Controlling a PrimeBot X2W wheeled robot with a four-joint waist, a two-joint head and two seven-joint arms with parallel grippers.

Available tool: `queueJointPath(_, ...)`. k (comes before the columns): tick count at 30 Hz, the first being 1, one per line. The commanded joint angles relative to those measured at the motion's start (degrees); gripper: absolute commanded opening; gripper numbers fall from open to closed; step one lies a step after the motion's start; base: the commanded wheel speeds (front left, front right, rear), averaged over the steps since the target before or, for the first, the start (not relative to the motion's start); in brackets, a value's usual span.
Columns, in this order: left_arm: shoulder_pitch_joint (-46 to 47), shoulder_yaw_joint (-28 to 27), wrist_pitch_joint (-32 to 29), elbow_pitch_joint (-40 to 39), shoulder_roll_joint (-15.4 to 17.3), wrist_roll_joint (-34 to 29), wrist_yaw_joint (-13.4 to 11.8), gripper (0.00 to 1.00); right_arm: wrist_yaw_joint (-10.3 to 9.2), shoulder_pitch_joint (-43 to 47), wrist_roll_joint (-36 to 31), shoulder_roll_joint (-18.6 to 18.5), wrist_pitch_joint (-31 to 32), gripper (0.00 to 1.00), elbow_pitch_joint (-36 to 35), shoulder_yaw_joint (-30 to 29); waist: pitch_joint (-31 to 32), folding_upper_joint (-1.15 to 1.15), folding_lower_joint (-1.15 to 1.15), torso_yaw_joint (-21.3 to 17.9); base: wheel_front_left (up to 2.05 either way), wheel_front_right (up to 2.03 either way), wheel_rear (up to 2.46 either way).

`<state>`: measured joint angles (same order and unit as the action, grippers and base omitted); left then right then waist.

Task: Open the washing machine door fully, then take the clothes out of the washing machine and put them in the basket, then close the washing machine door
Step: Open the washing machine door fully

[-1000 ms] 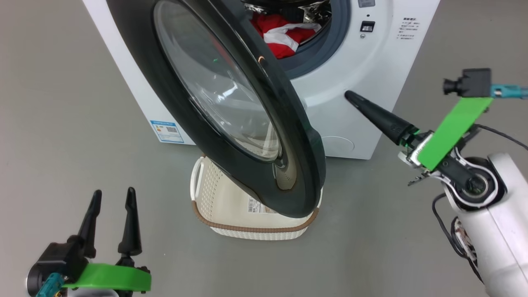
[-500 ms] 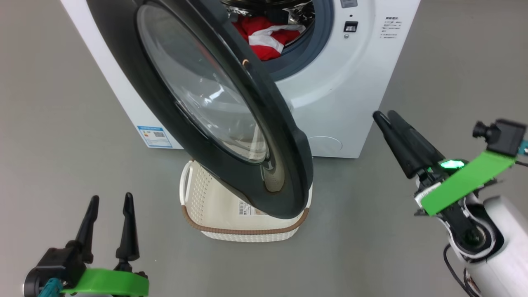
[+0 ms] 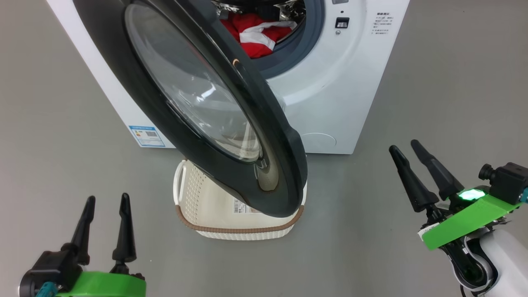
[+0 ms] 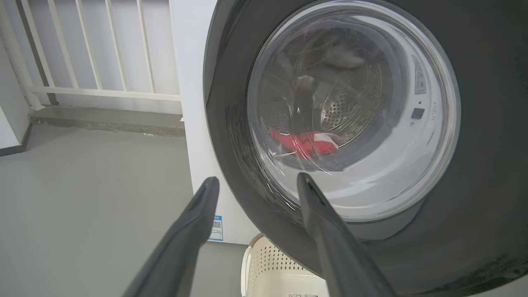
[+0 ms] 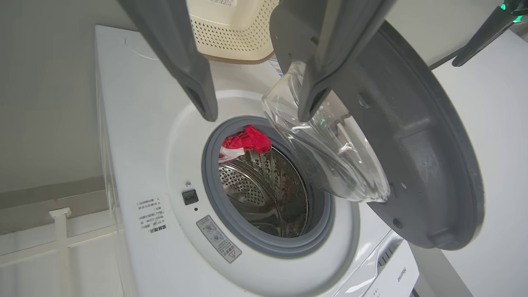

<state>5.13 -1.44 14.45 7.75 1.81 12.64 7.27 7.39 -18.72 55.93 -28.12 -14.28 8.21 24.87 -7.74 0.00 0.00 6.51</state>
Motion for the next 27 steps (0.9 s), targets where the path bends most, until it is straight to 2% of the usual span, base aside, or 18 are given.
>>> queueJointPath(1, 0.63, -1.87, 0.55, -1.75, 1.15, -0.70, 0.07, 1.00, 0.10, 1.15, -1.16, -0.24, -0.63, 1.00, -1.05, 0.06, -0.14, 0.00, 0.00, -0.10, 0.00, 0.00, 0.00)
queueJointPath(11, 0.90, -1.89, 0.55, -2.42, 1.13, -0.70, 0.09, 1.00, 0.10, 3.99, -15.96, 3.83, -0.71, 1.00, 2.42, -4.60, -1.06, 0.00, 0.00, -0.25, 0.00, 0.00, 0.00)
queueJointPath(18, 1.33, -1.82, 0.55, -2.23, 1.12, -0.64, 0.11, 1.00, 0.10, 4.36, -19.69, 5.86, -0.71, 1.00, 3.61, -5.72, -1.43, 0.00, 0.00, -0.13, 0.00, 0.00, 0.00)
queueJointPath(27, 1.42, -1.88, 0.55, -1.90, 1.11, -0.66, 0.12, 1.00, 0.10, 4.36, -20.55, 6.68, -0.72, 1.00, 3.97, -6.23, -1.41, 0.00, 0.00, -0.29, 0.00, 0.00, 0.00)
